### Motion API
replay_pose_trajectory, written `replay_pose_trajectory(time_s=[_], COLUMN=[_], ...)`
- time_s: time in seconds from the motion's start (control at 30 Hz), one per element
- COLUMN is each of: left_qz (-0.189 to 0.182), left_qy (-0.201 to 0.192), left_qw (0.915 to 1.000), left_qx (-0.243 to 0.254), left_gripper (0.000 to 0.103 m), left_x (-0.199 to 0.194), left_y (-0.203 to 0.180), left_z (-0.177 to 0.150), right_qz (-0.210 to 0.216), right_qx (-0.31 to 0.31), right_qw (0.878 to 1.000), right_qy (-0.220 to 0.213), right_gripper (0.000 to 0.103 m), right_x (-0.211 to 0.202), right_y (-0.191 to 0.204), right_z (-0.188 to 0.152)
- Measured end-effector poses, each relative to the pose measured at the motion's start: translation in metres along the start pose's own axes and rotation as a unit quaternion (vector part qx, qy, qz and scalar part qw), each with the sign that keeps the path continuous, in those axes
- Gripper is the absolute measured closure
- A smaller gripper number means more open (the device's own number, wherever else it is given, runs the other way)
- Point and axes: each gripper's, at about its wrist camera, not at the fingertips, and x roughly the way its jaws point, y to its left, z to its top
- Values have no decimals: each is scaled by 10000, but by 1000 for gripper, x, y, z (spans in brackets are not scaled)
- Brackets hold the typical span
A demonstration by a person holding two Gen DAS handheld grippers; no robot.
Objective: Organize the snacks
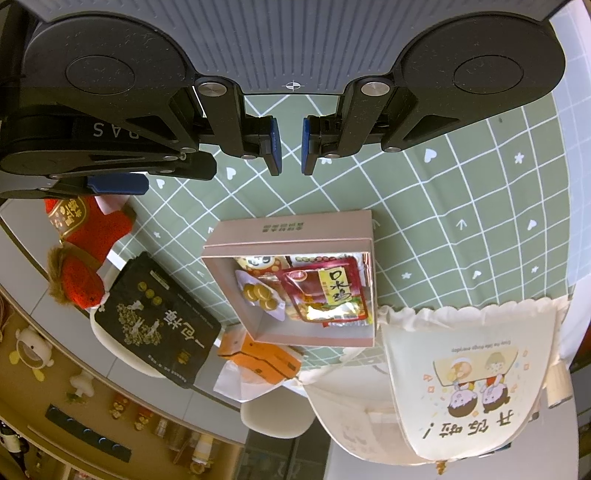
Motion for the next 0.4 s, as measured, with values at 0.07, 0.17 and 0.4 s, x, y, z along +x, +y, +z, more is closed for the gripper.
replay_pose_trajectory(time_s=[0.07,0.17,0.4], left_qz=[6,31,124], left_qy=[7,4,-87], left_qw=[10000,10000,9999], left_qx=[-5,34,14], left_gripper=[88,88,88], left_x=[0,1,3], left_y=[0,-1,0], left_z=[-1,-2,-3], right_qz=[0,-2,-60], right_qx=[-5,2,-25], right_qw=[10000,10000,10000], right_qy=[1,-2,43], right_gripper=[26,26,26], right_x=[0,0,7], right_y=[0,1,-1], right_z=[0,0,-1])
